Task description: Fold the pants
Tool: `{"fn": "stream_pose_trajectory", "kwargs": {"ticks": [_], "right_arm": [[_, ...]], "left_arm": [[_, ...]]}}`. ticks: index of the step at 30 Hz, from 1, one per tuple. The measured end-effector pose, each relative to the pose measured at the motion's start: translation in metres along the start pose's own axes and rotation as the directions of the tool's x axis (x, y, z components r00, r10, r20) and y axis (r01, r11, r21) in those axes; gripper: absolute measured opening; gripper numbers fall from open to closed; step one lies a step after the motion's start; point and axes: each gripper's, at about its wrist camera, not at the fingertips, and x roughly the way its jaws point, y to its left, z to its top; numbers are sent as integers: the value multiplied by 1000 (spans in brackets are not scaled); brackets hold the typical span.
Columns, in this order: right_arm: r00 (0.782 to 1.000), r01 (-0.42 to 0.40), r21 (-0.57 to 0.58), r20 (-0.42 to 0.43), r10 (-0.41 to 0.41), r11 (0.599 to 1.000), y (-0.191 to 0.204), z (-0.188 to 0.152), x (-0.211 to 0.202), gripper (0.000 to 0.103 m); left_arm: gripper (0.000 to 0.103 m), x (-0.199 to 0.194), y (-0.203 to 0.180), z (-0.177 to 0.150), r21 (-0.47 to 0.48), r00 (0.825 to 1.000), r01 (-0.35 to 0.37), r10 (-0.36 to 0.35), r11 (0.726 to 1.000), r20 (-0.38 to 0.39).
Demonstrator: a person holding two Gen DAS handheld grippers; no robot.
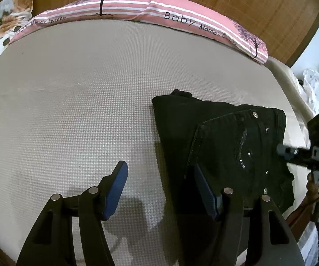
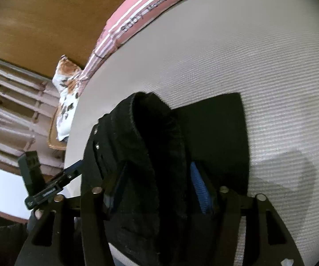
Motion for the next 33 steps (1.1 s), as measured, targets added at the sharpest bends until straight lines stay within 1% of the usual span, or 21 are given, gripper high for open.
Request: {"fn": "stream_pose_trajectory", "kwargs": {"ticks": [1, 3, 6, 7, 9, 10, 12, 13, 15, 16, 20, 23, 24, 26, 29, 30, 32, 33], "right_arm": [[1000, -6, -3, -16, 6, 1000, 0, -2, 3, 32], [1000, 9, -33, -14, -9, 999, 4, -6, 7, 31], [1000, -4, 11, 10, 4, 1000, 6, -6, 8, 31], [1000, -5, 21, 19, 4, 1000, 7, -7, 8, 26], [998, 33, 19, 46, -34, 999, 16, -10, 6, 22], [996, 63, 7, 69, -63, 998, 24, -13, 2, 18], [991, 77, 12, 106, -78, 997, 35, -17, -8, 13], [989, 82, 15, 118, -83, 997, 39, -16, -11, 12], [980, 130, 5, 149, -130, 991, 52, -18, -19, 11], [972, 159, -3, 174, -156, 987, 60, -20, -25, 10], [948, 214, 19, 237, -213, 977, 67, -23, -42, 10], [927, 252, 87, 265, -267, 964, 50, -25, -57, 10], [924, 255, 105, 267, -274, 961, 44, -27, -60, 10], [915, 284, 146, 253, -314, 948, 27, -29, -59, 10], [910, 322, 164, 216, -353, 932, 6, -31, -48, 11], [914, 313, 177, 212, -347, 933, 1, -31, -46, 13], [920, 291, 198, 211, -331, 936, -3, -30, -49, 23], [911, 319, 200, 205, -358, 927, -1, -30, -52, 31]], "left_arm": [[63, 1, 0, 1, -1, 1000, 3, -3, 1000, 0], [63, 3, 0, 1, -2, 1000, 4, -4, 1000, -1], [63, 7, -4, 3, 17, 1000, -15, 15, 1000, -3], [63, 7, -6, 4, 23, 1000, -22, 22, 999, -1], [63, 6, -8, 6, 31, 1000, -27, 27, 999, 2], [63, 5, -9, 8, 29, 1000, -25, 25, 999, -1], [63, 2, -10, 12, 27, 1000, -22, 22, 999, -6], [63, 0, -10, 13, 26, 1000, -21, 21, 999, -6], [63, -4, -14, 16, 31, 1000, -21, 21, 999, 7], [63, -6, -16, 17, 38, 1000, -23, 22, 999, 14], [63, -12, -31, 22, 77, 999, -17, 14, 997, 43], [63, -13, -46, 24, 116, 998, -10, 3, 993, 57], [63, -11, -50, 23, 129, 998, -10, 3, 992, 61], [63, -6, -59, 21, 158, 998, -11, 1, 987, 58], [63, 13, -69, 16, 213, 999, -34, 30, 976, 23], [63, 19, -71, 14, 226, 998, -56, 53, 972, 19], [63, 25, -72, 12, 237, 998, -64, 62, 969, 17], [63, 26, -71, 12, 237, 998, -63, 61, 970, 15]]}}
